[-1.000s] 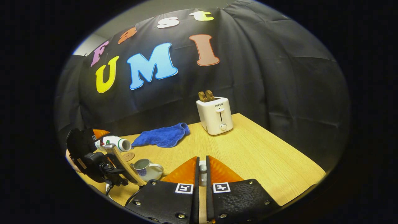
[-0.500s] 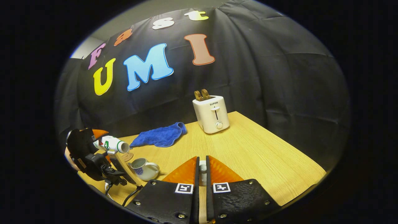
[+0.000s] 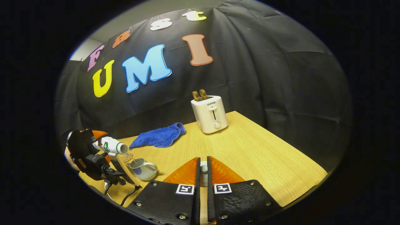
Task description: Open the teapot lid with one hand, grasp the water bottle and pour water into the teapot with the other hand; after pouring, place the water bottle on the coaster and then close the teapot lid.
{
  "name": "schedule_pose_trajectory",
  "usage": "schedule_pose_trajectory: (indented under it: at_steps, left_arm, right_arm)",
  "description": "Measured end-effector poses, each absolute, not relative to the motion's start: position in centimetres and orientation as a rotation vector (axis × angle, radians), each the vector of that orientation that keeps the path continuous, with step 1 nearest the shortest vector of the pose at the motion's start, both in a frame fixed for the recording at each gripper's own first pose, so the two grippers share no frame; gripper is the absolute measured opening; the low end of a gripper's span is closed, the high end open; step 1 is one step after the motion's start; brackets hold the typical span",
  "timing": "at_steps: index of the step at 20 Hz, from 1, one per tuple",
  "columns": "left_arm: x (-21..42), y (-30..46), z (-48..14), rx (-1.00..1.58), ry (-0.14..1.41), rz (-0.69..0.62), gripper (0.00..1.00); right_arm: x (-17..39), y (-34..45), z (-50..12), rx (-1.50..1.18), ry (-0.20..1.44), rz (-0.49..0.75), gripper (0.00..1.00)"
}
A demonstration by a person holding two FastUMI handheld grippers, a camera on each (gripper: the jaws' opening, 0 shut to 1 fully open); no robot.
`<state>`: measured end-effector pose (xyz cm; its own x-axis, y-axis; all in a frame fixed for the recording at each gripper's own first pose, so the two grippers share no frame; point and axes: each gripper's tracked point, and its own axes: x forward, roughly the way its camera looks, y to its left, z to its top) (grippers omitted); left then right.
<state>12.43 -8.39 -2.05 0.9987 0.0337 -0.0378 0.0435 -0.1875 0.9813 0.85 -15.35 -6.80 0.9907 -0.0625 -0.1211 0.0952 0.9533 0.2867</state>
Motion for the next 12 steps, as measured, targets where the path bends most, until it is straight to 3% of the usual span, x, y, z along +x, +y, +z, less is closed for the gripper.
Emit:
schedule_pose_trajectory:
  at_steps: [12]
  left_arm:
    - [12.65, -8.69, -1.71, 1.794, 0.043, -0.013, 0.8]
  right_arm:
    - [0.68, -15.71, -7.4, 0.303, 0.119, -0.086, 0.08]
